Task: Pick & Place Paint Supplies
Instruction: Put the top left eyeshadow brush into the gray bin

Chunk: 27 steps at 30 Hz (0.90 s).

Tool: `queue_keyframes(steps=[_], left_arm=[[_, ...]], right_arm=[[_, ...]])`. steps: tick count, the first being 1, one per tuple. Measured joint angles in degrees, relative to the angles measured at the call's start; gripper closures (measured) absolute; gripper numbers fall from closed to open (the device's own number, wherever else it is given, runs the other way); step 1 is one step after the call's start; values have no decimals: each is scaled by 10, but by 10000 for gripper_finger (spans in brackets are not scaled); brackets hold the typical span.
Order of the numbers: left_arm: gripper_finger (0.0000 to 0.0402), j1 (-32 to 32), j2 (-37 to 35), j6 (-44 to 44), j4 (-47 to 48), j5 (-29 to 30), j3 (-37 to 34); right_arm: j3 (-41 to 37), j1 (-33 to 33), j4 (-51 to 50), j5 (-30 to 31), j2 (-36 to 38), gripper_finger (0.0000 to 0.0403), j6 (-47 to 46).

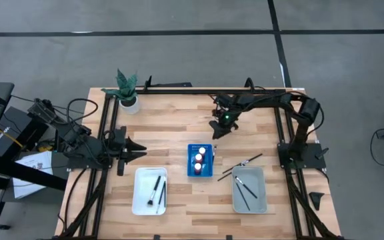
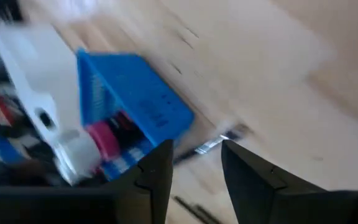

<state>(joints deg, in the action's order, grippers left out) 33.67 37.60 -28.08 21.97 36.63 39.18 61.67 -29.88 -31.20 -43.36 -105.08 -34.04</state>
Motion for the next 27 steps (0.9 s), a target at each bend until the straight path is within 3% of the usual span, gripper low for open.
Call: queue_keyframes(steps=[6, 14, 17, 27], left_arm=[[311, 0, 0, 23, -1, -5, 0], [311, 0, 0, 38, 1, -5, 0], [311, 0, 0, 38, 2, -5, 0], [311, 0, 0, 38, 0, -1, 0]], right_arm=[[-9, 0, -44, 101, 35, 293, 248], [-83, 52, 72, 91, 109, 333, 535], [-123, 70, 126, 71, 119, 336, 578], [-211, 77, 305, 69, 120, 336, 582]])
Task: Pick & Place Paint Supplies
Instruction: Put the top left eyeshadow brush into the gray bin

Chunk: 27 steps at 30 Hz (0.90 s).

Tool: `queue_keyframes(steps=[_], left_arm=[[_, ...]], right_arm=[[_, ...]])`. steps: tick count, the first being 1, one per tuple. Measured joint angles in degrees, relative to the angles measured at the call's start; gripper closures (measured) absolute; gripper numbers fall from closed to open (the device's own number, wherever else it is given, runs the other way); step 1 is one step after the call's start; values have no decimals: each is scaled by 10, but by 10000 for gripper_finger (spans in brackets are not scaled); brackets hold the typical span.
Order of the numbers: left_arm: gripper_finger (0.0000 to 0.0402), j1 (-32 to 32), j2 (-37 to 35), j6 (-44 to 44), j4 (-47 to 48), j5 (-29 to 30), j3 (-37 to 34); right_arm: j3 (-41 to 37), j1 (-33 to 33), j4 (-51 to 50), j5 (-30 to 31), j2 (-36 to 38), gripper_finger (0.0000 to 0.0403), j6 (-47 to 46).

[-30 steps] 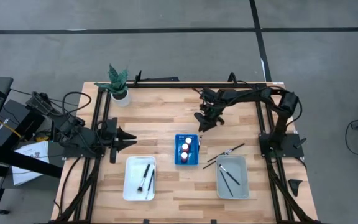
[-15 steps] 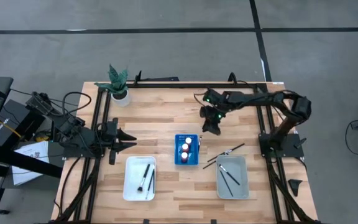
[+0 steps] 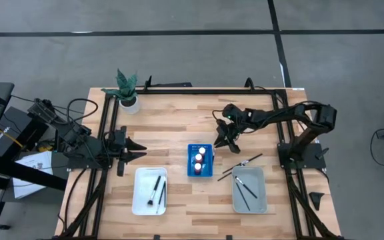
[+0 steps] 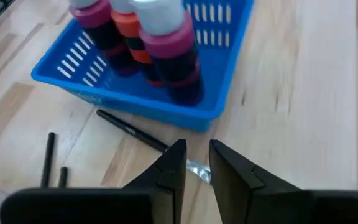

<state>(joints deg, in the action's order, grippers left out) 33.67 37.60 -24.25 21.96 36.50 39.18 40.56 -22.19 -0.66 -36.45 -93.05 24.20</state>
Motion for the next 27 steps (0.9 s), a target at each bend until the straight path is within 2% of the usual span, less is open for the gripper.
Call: queue_keyframes(steps=[5, 13, 20, 27], left_arm=[[311, 0, 3, -2, -2, 10, 0], [311, 0, 15, -1, -16, 10, 0], [311, 0, 19, -1, -15, 0, 0], [311, 0, 19, 0, -14, -7, 0]], right_arm=[[-24, -5, 49, 1, -8, 336, 50], [-25, -3, 57, -12, -28, 336, 44], [-24, 15, 135, -12, -80, 335, 20], [-25, 4, 133, -19, -94, 311, 53]])
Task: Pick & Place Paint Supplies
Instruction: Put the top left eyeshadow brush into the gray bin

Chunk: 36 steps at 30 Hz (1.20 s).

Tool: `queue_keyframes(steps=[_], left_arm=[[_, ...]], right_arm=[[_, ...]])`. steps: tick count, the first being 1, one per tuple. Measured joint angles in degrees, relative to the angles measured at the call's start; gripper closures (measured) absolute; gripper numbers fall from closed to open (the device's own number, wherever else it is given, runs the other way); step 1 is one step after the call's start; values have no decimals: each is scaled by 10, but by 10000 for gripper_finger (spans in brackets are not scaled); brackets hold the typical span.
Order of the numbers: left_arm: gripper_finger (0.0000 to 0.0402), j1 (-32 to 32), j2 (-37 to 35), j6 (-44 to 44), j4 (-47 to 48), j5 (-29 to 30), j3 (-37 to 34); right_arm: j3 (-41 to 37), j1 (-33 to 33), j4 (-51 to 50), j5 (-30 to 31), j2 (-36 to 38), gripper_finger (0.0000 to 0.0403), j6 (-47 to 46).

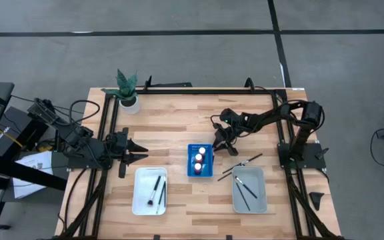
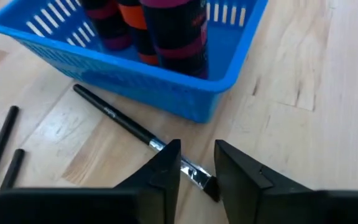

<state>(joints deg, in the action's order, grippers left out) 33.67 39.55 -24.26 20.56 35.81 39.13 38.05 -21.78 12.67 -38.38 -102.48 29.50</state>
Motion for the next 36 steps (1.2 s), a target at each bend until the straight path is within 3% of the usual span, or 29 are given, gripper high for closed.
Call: queue_keyframes(steps=[14, 23, 36], left_arm=[[311, 0, 0, 0, 0, 0, 0], [311, 0, 0, -1, -1, 1, 0], [311, 0, 0, -1, -2, 1, 0]], right_arm=[[-27, -18, 6, -8, 1, 253, 36], [-25, 12, -21, 20, 3, 269, 59], [-25, 15, -71, 10, 3, 291, 66]])
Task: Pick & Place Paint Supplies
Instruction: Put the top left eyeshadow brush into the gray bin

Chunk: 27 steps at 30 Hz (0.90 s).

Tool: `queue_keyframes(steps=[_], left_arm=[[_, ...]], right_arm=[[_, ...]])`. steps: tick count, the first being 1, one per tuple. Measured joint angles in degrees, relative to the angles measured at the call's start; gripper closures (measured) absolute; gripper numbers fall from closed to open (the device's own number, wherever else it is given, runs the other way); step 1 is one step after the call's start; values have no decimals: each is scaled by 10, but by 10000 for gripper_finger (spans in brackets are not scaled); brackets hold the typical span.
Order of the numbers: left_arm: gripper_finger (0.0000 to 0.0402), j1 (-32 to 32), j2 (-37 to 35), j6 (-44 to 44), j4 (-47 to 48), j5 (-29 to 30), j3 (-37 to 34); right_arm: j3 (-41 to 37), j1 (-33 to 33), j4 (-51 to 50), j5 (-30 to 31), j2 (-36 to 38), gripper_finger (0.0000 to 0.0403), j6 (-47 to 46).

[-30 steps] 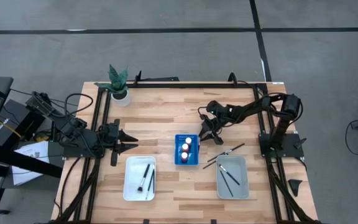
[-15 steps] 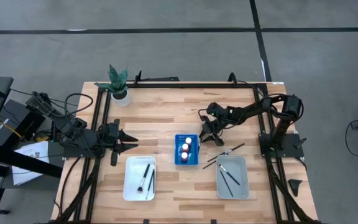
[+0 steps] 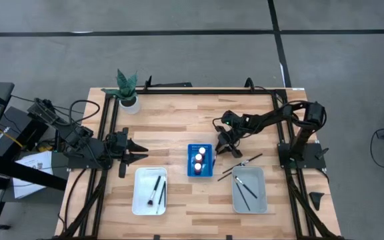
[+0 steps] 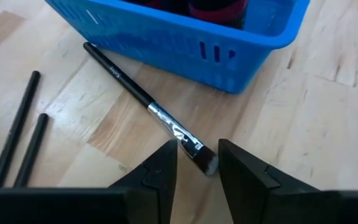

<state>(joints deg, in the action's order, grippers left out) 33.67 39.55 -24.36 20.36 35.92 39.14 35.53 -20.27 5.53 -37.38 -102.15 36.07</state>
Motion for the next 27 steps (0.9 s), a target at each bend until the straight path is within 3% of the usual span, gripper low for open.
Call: queue_keyframes(steps=[27], left_arm=[[311, 0, 0, 1, 0, -6, 0]], right_arm=[[-1, 0, -85, -80, -1, 296, -72]])
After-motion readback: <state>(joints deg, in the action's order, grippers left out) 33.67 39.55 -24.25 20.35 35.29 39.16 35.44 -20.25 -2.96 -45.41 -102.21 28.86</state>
